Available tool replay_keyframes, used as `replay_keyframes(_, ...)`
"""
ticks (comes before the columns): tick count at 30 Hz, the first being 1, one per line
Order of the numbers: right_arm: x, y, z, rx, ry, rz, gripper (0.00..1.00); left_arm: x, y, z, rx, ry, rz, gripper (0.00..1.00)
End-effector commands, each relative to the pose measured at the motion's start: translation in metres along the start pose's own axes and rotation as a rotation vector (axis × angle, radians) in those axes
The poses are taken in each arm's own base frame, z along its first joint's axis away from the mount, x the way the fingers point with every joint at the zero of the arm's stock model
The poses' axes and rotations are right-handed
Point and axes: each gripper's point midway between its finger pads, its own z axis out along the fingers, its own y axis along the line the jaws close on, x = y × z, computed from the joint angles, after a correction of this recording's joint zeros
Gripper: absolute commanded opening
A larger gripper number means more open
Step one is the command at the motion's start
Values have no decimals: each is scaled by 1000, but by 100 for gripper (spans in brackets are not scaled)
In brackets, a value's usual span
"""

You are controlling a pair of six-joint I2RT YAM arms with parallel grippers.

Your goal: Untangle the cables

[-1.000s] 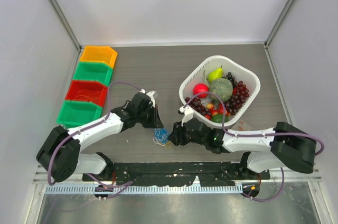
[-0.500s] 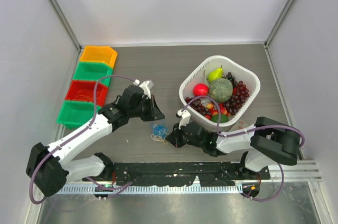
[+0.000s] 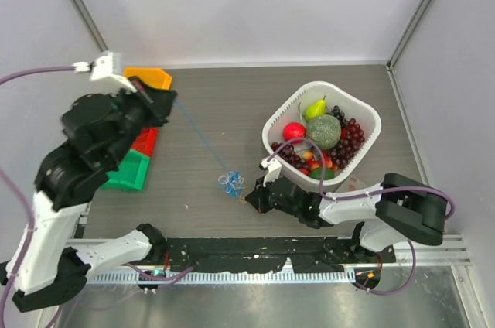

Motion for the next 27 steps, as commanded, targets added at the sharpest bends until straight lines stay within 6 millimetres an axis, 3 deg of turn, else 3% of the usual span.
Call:
replay_keyframes(1, -12, -9, -10, 67, -20, -74, 1, -37, 60, -24, -322, -136, 79, 0)
replay_keyframes(5, -33, 0, -23, 55, -52, -106, 1, -19, 77, -21, -399, -76, 146, 0)
replay_keyframes(8, -56, 19, -37, -4, -89, -136, 1, 8, 91, -13, -446, -9, 185, 0)
replay_keyframes(10, -73, 33, -47, -42, -117, -144, 1, 37, 102, -5, -471, 58, 197, 0)
replay_keyframes(14, -113, 56, -64, -75, -178, -122, 1, 121, 115, 13, -423, 261, 185, 0)
replay_keyframes(15, -111, 54, -62, -71, -150, -117, 1, 140, 115, 15, -399, 301, 163, 0)
replay_keyframes(17, -134, 70, -63, -125, -140, -73, 1, 180, 114, 20, -328, 385, 132, 0)
replay_keyframes(18, -135, 72, -60, -136, -122, -69, 1, 189, 114, 20, -307, 401, 120, 0)
replay_keyframes(19, -144, 79, -62, -164, -118, -61, 1, 200, 113, 19, -284, 425, 112, 4)
replay_keyframes(21, -149, 90, -63, -201, -96, -62, 1, 206, 106, 18, -222, 437, 106, 35)
replay_keyframes(23, -157, 98, -65, -223, -96, -63, 1, 199, 102, 12, -179, 401, 92, 67)
replay_keyframes(25, -156, 100, -66, -224, -65, -60, 1, 189, 93, 6, -115, 355, 81, 82)
replay_keyframes(27, -154, 102, -65, -241, -40, -58, 1, 184, 81, 2, -32, 316, 64, 88)
